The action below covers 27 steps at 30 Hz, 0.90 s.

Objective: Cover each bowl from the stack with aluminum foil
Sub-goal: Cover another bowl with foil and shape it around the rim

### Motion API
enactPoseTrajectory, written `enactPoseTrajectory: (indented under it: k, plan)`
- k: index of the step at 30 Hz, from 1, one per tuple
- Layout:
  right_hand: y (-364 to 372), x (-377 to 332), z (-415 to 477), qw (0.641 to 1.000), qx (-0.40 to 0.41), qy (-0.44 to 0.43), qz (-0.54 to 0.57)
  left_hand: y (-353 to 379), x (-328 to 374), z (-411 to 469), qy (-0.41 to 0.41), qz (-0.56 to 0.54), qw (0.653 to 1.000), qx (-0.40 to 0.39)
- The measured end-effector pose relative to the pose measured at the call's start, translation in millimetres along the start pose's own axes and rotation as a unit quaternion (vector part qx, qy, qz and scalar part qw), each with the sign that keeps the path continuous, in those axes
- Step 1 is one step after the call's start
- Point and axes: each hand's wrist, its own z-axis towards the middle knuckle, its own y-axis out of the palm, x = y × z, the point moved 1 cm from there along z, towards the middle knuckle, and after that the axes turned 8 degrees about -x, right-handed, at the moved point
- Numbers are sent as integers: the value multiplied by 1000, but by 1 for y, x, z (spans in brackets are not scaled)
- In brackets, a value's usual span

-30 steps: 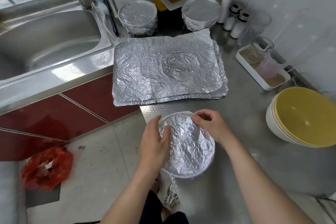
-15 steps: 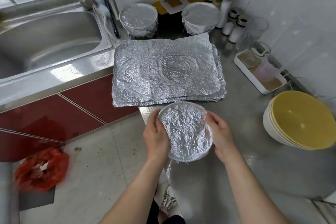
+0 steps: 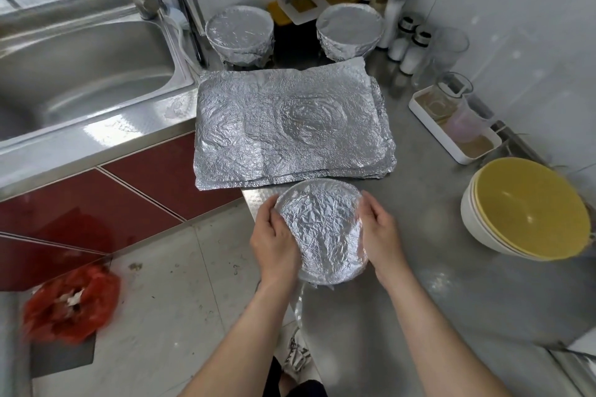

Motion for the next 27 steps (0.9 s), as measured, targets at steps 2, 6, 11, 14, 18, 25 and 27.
enactPoseTrajectory:
  k: [2, 6, 11, 14, 18, 25, 27]
  plan:
    - [-2, 0, 1, 1000, -18, 18, 4, 2, -3, -1, -6, -11, 1000, 3]
    - [4, -6, 2, 997, -21, -21, -67, 1, -10, -7, -23, -36, 999, 2]
    - [4, -10, 10, 988, -44, -40, -145, -1, -2, -17, -37, -62, 997, 14]
    - [2, -17, 14, 987, -83, -18, -136, -3, 1, -22, -44, -81, 996, 17]
    - [-21, -24, 17, 997, 18, -12, -70, -13, 2, -26, -48, -54, 997, -1]
    - [-43, 0, -35, 948, 216, 142, 184, -34, 2, -14, -43, 4, 998, -44]
    - [-30, 7, -57, 919, 213, 184, 277, -30, 13, 4, -37, 16, 997, -59]
